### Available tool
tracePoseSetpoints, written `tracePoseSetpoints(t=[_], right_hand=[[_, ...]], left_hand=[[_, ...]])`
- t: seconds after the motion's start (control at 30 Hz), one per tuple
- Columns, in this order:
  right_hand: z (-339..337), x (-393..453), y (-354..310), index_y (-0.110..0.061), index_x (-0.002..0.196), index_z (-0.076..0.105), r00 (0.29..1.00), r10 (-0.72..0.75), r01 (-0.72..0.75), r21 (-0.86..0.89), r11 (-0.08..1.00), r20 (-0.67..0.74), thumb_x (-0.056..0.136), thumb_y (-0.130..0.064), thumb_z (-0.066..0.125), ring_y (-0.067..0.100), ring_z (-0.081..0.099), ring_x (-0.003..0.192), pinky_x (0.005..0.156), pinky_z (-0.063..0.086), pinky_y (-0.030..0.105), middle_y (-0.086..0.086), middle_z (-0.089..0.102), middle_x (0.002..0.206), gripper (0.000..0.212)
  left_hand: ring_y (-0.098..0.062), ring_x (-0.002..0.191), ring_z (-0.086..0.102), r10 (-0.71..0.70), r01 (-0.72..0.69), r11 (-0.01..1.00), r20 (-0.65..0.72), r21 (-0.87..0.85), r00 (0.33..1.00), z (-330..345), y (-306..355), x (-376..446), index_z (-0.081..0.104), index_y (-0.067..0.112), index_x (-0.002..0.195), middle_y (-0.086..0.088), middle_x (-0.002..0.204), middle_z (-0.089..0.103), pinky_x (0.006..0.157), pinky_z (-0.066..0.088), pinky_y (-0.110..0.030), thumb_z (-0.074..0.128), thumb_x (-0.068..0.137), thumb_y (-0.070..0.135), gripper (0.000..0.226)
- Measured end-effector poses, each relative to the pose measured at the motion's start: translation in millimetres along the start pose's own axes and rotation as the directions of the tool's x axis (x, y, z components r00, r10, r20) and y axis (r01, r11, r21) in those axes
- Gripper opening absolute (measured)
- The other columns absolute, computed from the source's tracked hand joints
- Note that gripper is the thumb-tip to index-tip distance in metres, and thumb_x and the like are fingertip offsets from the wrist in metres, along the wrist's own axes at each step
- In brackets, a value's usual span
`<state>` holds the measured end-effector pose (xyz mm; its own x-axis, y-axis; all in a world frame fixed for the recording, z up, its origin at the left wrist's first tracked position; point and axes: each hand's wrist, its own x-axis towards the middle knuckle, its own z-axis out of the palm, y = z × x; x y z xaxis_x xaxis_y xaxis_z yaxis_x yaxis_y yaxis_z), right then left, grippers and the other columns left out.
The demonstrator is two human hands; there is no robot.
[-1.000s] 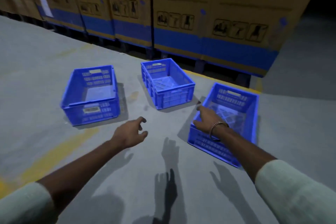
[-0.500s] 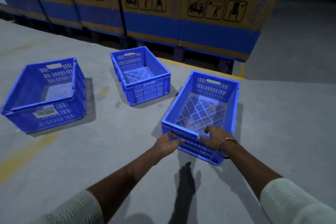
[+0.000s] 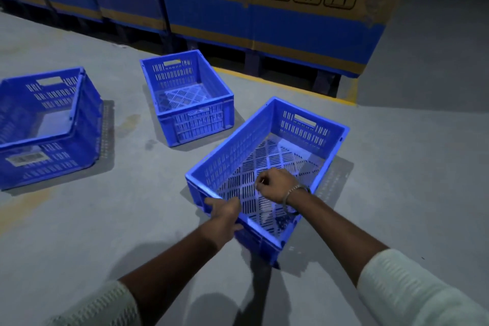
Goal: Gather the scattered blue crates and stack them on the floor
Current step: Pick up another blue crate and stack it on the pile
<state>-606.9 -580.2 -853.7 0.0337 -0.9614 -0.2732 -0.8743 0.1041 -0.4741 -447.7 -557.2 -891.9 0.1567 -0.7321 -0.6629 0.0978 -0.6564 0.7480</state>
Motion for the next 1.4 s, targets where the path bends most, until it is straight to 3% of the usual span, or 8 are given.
tracePoseSetpoints(t=[0.2, 0.4, 0.53, 0.63, 0.77, 0.93, 1.07, 1.4], right_hand=[[-29.8, 22.9, 54.4, -0.022, 0.091, 0.071, 0.965, 0.042, -0.094, -0.192, 0.977, -0.259, 0.085, -0.034, 0.055, 0.031, 0.068, 0.088, 0.070, 0.057, 0.039, 0.005, 0.073, 0.091, 0.021], [-49.7, 39.3, 108.5, -0.013, 0.111, 0.063, 0.835, 0.152, -0.367, -0.330, 0.870, -0.530, 0.079, -0.029, 0.065, 0.037, 0.050, 0.112, 0.081, 0.044, 0.049, 0.014, 0.060, 0.110, 0.036], [-42.5, 34.2, 124.5, -0.016, 0.126, 0.047, 0.845, 0.295, -0.463, -0.335, 0.821, -0.445, 0.078, -0.038, 0.068, 0.037, 0.053, 0.111, 0.084, 0.042, 0.048, 0.016, 0.058, 0.118, 0.056], [-35.0, 36.9, 108.7, -0.014, 0.125, 0.041, 0.871, 0.326, -0.427, -0.238, 0.873, -0.367, 0.093, -0.044, 0.057, 0.042, 0.064, 0.099, 0.073, 0.043, 0.041, 0.021, 0.065, 0.110, 0.046], [-28.9, 43.1, 55.4, -0.009, 0.119, 0.044, 0.903, 0.208, -0.321, -0.269, 0.908, -0.375, 0.097, -0.044, 0.053, 0.044, 0.065, 0.093, 0.067, 0.039, 0.040, 0.023, 0.068, 0.104, 0.042], [-10.6, 52.7, -32.5, -0.009, 0.120, 0.043, 0.929, 0.125, -0.236, -0.296, 0.926, -0.349, 0.099, -0.042, 0.050, 0.043, 0.065, 0.096, 0.069, 0.042, 0.040, 0.021, 0.068, 0.107, 0.040], [9.8, 41.3, -113.4, -0.009, 0.113, 0.042, 0.937, 0.042, -0.156, -0.308, 0.939, -0.348, 0.100, -0.042, 0.047, 0.044, 0.065, 0.094, 0.067, 0.040, 0.041, 0.021, 0.068, 0.106, 0.035], [33.3, -52.9, -347.4, -0.009, 0.104, 0.041, 0.960, -0.150, 0.068, -0.324, 0.943, -0.236, 0.102, -0.042, 0.042, 0.048, 0.065, 0.092, 0.074, 0.048, 0.048, 0.024, 0.066, 0.108, 0.033]], left_hand=[[-0.036, 0.077, 0.069, 0.165, -0.161, 0.986, -0.092, 0.050, 0.982, -69.9, 18.9, 22.0, 0.051, 0.029, 0.115, -0.023, 0.105, 0.067, 0.052, 0.061, -0.053, 0.067, 0.066, 0.006, 0.057], [-0.027, 0.048, 0.061, 0.122, -0.113, 0.988, -0.082, 0.101, 0.989, -134.9, 24.2, 23.2, 0.063, 0.029, 0.121, -0.015, 0.078, 0.067, 0.046, 0.056, -0.037, 0.061, 0.080, -0.009, 0.056], [-0.035, 0.069, 0.056, 0.062, -0.048, 0.993, -0.132, 0.106, 0.989, -175.8, 24.7, 15.8, 0.064, 0.032, 0.120, -0.021, 0.078, 0.063, 0.068, 0.049, -0.050, 0.069, 0.058, 0.004, 0.068], [-0.030, 0.064, 0.055, 0.064, -0.045, 0.993, -0.171, 0.113, 0.983, -201.4, 31.2, 7.4, 0.059, 0.024, 0.124, -0.018, 0.074, 0.064, 0.061, 0.052, -0.042, 0.069, 0.073, -0.006, 0.060], [-0.027, 0.063, 0.055, 0.083, -0.059, 0.992, -0.210, 0.115, 0.974, -251.7, 43.8, -4.0, 0.058, 0.013, 0.125, -0.019, 0.076, 0.062, 0.050, 0.050, -0.030, 0.069, 0.079, -0.002, 0.049], [-0.032, 0.070, 0.066, 0.101, -0.067, 0.989, -0.265, 0.133, 0.959, -340.9, 45.8, -9.8, 0.064, 0.008, 0.121, -0.017, 0.095, 0.072, 0.055, 0.056, -0.034, 0.073, 0.054, 0.021, 0.070], [-0.034, 0.082, 0.067, 0.112, -0.094, 0.993, -0.319, 0.072, 0.941, -414.3, 44.7, -36.2, 0.060, 0.010, 0.122, -0.018, 0.106, 0.070, 0.067, 0.055, -0.037, 0.071, 0.077, 0.012, 0.046], [-0.027, 0.072, 0.060, -0.051, -0.020, 0.990, -0.500, -0.136, 0.865, -604.1, 42.5, -210.1, 0.068, 0.019, 0.103, -0.010, 0.087, 0.066, 0.062, 0.048, -0.029, 0.058, 0.081, 0.002, 0.030]])
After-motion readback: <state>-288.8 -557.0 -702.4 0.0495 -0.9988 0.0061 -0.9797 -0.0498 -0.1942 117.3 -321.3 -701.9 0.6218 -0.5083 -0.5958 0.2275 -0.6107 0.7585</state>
